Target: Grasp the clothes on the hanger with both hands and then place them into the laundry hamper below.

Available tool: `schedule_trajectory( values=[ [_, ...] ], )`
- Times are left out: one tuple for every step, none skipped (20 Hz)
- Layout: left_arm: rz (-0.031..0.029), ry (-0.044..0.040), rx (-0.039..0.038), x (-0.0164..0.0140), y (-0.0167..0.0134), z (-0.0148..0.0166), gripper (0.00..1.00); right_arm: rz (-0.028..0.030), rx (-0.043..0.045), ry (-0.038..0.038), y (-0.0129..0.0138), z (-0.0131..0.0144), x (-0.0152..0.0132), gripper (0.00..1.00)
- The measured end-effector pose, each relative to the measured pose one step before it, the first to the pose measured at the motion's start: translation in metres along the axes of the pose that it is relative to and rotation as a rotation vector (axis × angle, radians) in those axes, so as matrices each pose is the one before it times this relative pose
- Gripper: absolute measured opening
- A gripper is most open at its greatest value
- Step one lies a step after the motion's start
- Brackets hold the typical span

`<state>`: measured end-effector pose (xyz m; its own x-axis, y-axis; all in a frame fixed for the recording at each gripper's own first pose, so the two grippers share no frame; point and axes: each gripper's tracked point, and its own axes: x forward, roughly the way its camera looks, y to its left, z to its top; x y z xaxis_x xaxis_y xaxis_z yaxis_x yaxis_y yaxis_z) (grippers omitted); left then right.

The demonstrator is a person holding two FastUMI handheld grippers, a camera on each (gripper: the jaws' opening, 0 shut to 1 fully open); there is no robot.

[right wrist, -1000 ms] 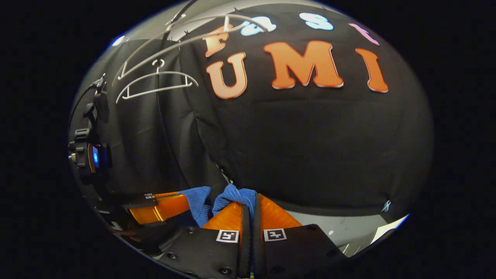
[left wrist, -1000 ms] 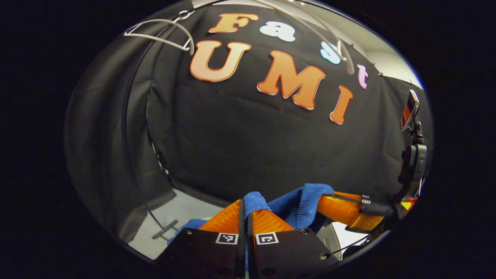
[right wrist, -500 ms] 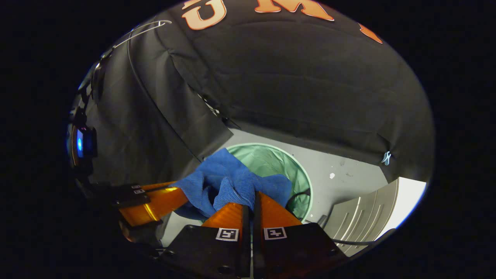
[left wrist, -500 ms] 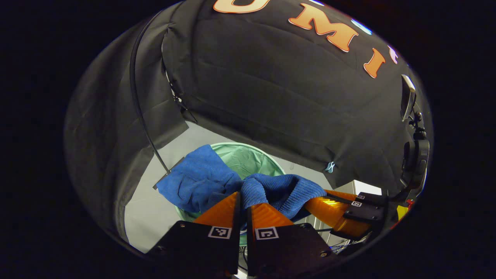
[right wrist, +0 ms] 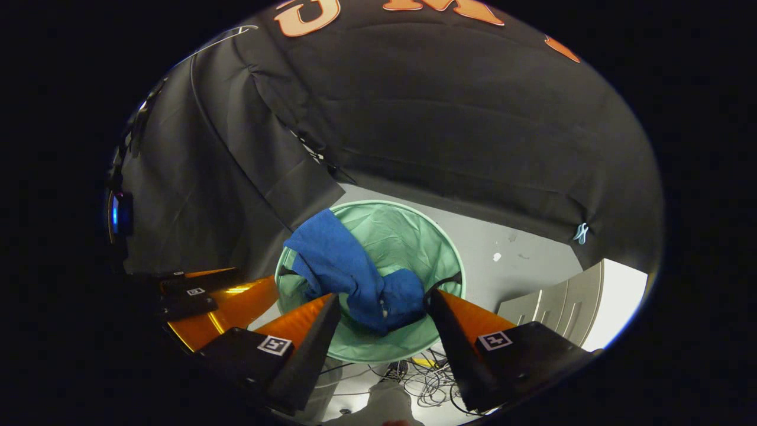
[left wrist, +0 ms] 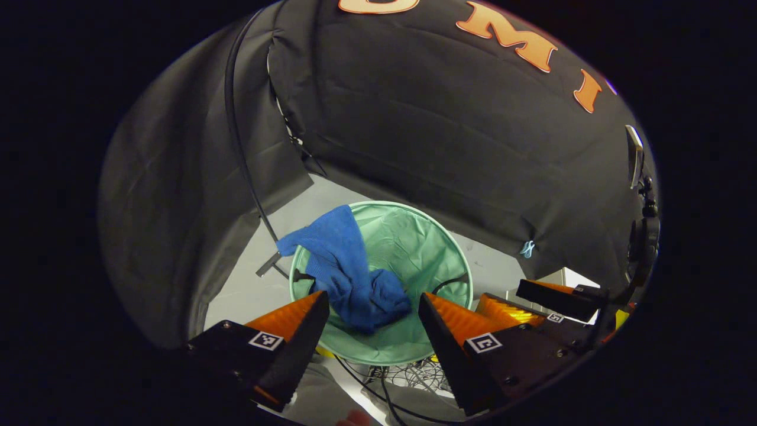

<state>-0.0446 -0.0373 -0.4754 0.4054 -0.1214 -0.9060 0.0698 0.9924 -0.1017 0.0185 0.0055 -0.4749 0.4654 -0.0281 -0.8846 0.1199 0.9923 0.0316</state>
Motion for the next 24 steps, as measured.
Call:
schedule_trajectory(
  values=[
    [-0.00382,-0.02089,0.00410,-0.00178,0.00030,0.00518,0.98,0.00017,0.00078,-0.01071,-0.00095,0.00221,-0.00098,0.98],
    [0.00116,-0.02491,0.00665,-0.00348,-0.00270,0.00687,0.98,-0.00079,0.00123,-0.01698,-0.00069,0.00441,-0.00181,0.98],
    [0.00183,-0.02995,0.00772,-0.00480,-0.00227,0.00919,0.98,-0.00192,0.00031,-0.01890,-0.00172,0.00322,-0.00587,0.98],
    [0.00106,-0.03354,0.00873,-0.00544,-0.00038,0.00983,0.98,0.00066,-0.00012,-0.02193,-0.00120,0.00652,-0.00671,0.98],
    [0.00242,-0.03896,0.00790,-0.00536,-0.00188,0.01313,0.98,0.00180,-0.00262,-0.02305,0.00266,0.00829,-0.00570,0.98],
    [0.00370,-0.04065,0.00650,-0.01084,-0.00075,0.01189,0.97,0.00339,-0.00678,-0.02551,0.00101,0.00968,-0.00628,0.98],
    [0.00211,-0.03673,0.00314,-0.00797,-0.00182,0.01349,0.97,-0.00085,-0.00915,-0.03303,0.00070,0.01308,-0.01113,0.98],
    [-0.00023,-0.03446,-0.00178,-0.00907,-0.00313,0.01323,0.97,-0.00212,-0.00686,-0.02440,-0.00027,0.01032,-0.00756,0.98],
    [0.00011,-0.03227,-0.00492,-0.00820,-0.00311,0.01302,0.97,0.00073,-0.00340,-0.02798,-0.00061,0.01358,-0.00877,0.98],
    [-0.00062,-0.03697,-0.00472,-0.00917,-0.00153,0.01417,0.97,0.00108,-0.00009,-0.03267,0.00129,0.01403,-0.00778,0.98],
    [0.00051,-0.04047,-0.00177,-0.00703,0.00025,0.01602,0.97,0.00030,0.00311,-0.04017,-0.00109,0.01453,-0.01001,0.98],
    [-0.00259,-0.04290,0.00173,-0.00908,-0.00180,0.01668,0.97,0.00187,0.00487,-0.03953,0.00078,0.01566,-0.00939,0.98],
    [-0.00873,-0.04026,0.00087,-0.01008,-0.00312,0.01833,0.97,0.00147,0.00760,-0.04254,0.00174,0.01855,-0.01056,0.98],
    [-0.00591,-0.03752,-0.00951,-0.00744,-0.00098,0.01501,0.97,0.00183,0.00701,-0.04277,-0.00123,0.01546,-0.00713,0.98],
    [-0.00530,-0.03686,-0.00700,-0.00576,-0.00148,0.01423,0.97,0.00219,0.00267,-0.04108,-0.00030,0.01564,-0.00801,0.98],
    [0.00137,-0.04211,0.00046,-0.01027,0.00077,0.01830,0.97,0.00072,0.00109,-0.04280,0.00008,0.01737,-0.00942,0.97],
    [0.00646,-0.04949,0.00838,-0.00863,0.00096,0.02003,0.97,0.00429,0.00219,-0.04000,-0.00004,0.01983,-0.01009,0.97],
    [0.01032,-0.05291,0.01516,-0.01103,0.00019,0.02240,0.97,0.00623,0.00237,-0.03777,-0.00079,0.01873,-0.00687,0.97],
    [0.00826,-0.06092,0.00815,-0.00879,0.00469,0.02111,0.97,0.00676,0.00056,-0.03372,0.00038,0.01800,-0.01081,0.97],
    [0.00434,-0.05176,0.00393,-0.00620,0.00163,0.02000,0.94,0.00265,0.00084,-0.03687,0.00305,0.01859,-0.01261,0.97],
    [0.00335,-0.03850,0.00167,-0.00404,0.00080,0.01953,0.96,0.00304,-0.00095,-0.03443,0.00034,0.01861,-0.01119,0.97],
    [0.00785,-0.03623,0.00260,-0.00563,0.00298,0.01722,0.95,0.00317,-0.00226,-0.03195,0.00071,0.01312,-0.01130,0.97],
    [0.01001,-0.03760,0.00233,-0.00541,0.00066,0.01462,0.95,0.00107,-0.00084,-0.02936,-0.00124,0.01821,-0.00796,0.97],
    [0.01186,-0.03964,0.00058,-0.00563,0.00088,0.01749,0.92,0.00653,0.00416,-0.03461,0.00121,0.02009,-0.00790,0.97]
  ],
)
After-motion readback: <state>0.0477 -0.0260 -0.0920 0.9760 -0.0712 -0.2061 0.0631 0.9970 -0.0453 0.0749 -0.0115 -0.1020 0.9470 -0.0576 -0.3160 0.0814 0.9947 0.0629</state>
